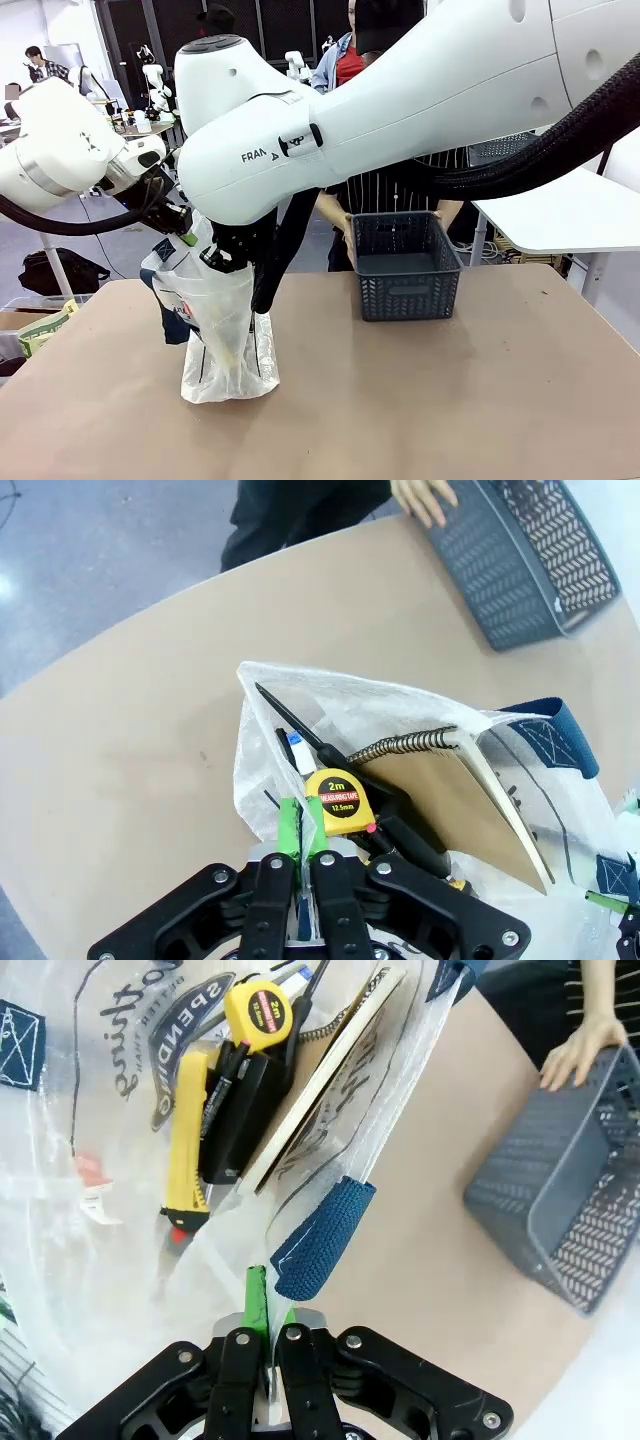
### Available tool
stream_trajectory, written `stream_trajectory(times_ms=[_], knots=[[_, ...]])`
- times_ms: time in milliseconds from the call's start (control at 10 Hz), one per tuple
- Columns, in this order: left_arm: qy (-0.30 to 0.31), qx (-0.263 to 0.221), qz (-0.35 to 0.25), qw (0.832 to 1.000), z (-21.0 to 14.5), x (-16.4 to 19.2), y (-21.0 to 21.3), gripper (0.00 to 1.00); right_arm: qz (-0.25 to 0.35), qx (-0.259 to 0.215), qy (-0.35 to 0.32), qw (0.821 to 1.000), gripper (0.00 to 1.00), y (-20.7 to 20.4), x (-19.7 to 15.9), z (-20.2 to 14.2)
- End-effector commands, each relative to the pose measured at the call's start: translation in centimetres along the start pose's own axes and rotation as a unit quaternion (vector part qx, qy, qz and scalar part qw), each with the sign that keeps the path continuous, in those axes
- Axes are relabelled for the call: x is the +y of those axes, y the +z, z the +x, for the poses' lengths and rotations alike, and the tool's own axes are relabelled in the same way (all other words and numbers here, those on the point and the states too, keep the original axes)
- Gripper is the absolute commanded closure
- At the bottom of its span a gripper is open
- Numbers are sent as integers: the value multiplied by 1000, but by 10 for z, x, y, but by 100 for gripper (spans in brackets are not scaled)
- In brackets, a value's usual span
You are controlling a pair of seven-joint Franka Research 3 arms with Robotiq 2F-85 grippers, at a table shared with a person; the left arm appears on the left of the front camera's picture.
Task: Transfer purchased items from the store into the shopping bag.
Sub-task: Move the Reusable shopping bag to the right side of the table.
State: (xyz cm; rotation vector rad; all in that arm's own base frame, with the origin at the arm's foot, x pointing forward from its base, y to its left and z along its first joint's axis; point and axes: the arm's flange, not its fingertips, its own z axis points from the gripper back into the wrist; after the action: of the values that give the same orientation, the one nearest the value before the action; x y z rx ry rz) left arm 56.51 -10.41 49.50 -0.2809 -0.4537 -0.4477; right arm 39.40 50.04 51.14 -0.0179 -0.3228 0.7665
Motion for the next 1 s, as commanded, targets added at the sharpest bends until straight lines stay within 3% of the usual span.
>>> stream_trajectory(times_ms=[0, 600, 900], knots=[[-86, 19, -86, 992, 7, 13, 2, 100, 22, 3, 66, 998, 100, -3, -3, 8], [-118, 24, -155, 980, 13, 10, -4, 100, 17, 7, 110, 994, 100, -9, 2, 21], [-57, -12, -202, 978, 20, 9, -4, 100, 13, 17, 147, 989, 100, -14, 18, 50]])
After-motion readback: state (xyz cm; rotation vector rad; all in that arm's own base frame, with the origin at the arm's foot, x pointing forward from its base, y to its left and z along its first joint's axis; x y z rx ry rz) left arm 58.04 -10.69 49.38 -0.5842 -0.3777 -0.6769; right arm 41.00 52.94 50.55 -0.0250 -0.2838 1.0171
